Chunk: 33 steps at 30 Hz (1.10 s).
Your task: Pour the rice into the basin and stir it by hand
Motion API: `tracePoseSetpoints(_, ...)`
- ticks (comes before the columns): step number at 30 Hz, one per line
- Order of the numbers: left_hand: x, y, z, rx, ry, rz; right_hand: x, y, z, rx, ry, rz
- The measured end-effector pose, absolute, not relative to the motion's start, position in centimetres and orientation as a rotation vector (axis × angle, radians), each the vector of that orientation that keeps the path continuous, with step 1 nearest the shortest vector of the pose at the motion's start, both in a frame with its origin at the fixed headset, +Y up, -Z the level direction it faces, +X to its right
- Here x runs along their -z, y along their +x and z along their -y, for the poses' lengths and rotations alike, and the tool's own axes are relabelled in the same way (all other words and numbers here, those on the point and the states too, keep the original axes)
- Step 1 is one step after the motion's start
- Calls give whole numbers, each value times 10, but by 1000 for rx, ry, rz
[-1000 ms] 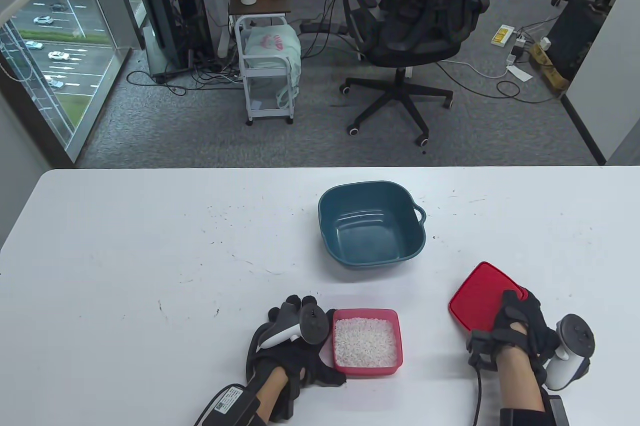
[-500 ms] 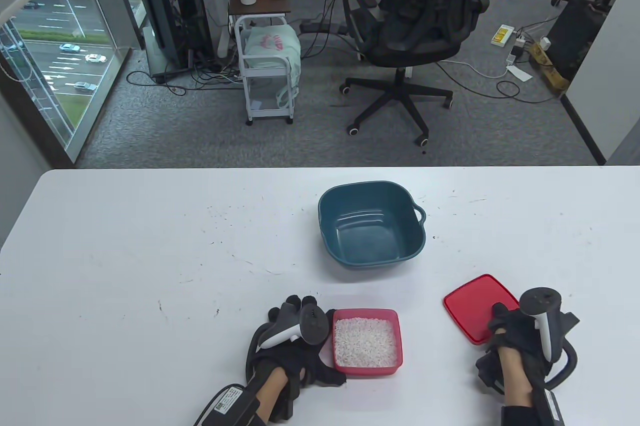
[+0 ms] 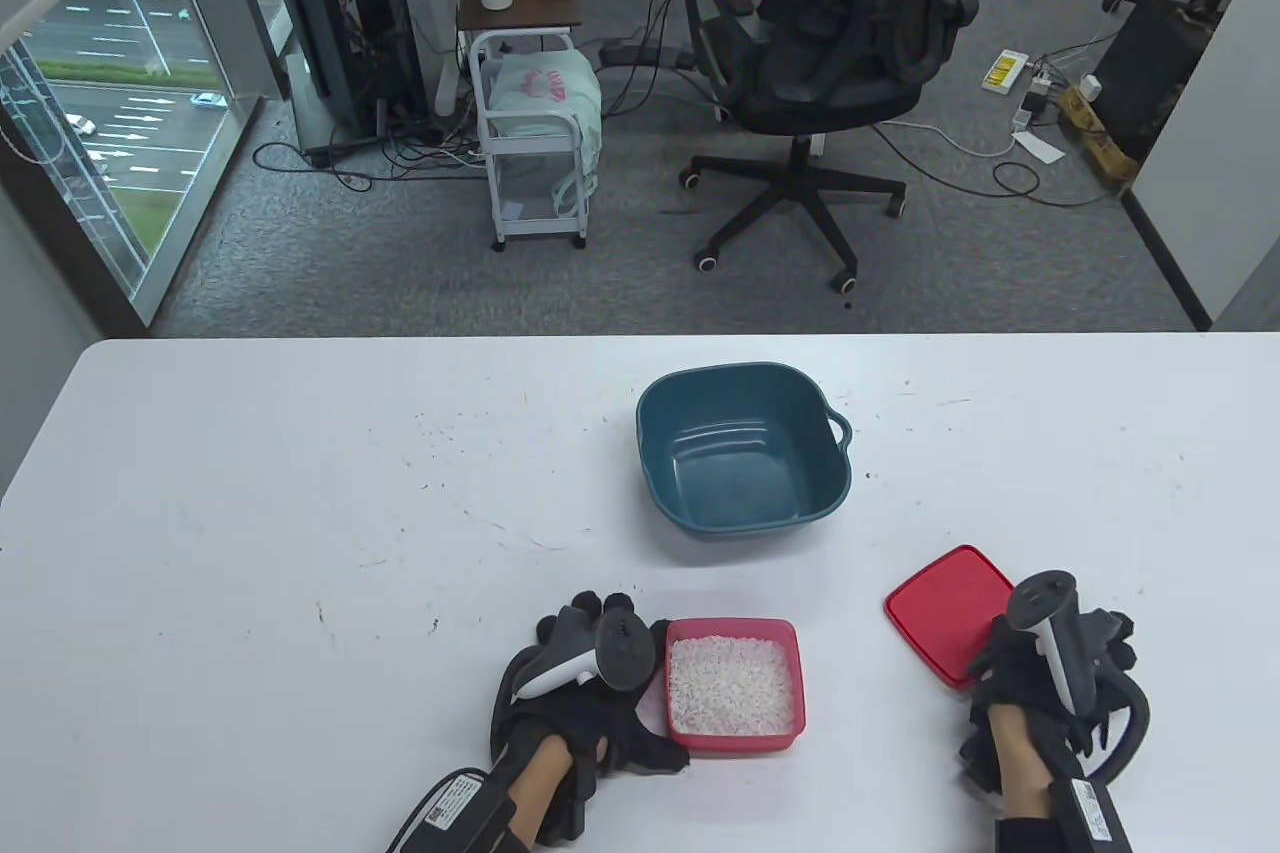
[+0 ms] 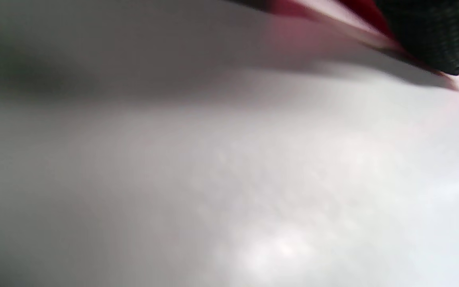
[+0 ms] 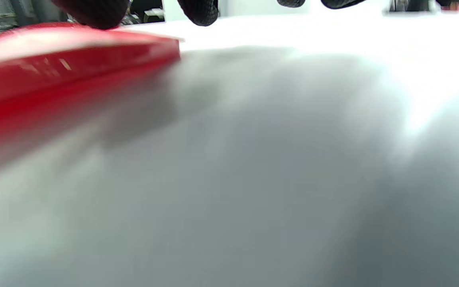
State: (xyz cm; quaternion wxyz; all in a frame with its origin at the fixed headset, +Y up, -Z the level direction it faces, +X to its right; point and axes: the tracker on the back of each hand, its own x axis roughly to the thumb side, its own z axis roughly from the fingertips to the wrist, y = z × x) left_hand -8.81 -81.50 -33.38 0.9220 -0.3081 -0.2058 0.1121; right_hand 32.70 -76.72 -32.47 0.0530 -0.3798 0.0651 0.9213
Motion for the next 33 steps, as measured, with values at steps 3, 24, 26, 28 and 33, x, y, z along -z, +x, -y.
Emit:
tracePoseSetpoints(3, 334, -99, 805, -228, -589, 435, 316, 299, 735, -2855, -891, 96)
tracePoseSetpoints(24, 325, -128, 771, -141, -32, 377, 339, 174, 773, -2539, -61, -444)
tracePoseSetpoints(26, 325, -128, 771, -149, -34, 375, 341, 175, 778, -2520, -59, -523)
tracePoseSetpoints(28, 325, -128, 772, -151, -34, 372, 343, 176, 777, -2500, -77, -549)
tracePoseSetpoints(33, 325, -128, 771, -154, -42, 368, 345, 173, 779, -2529, -50, -591)
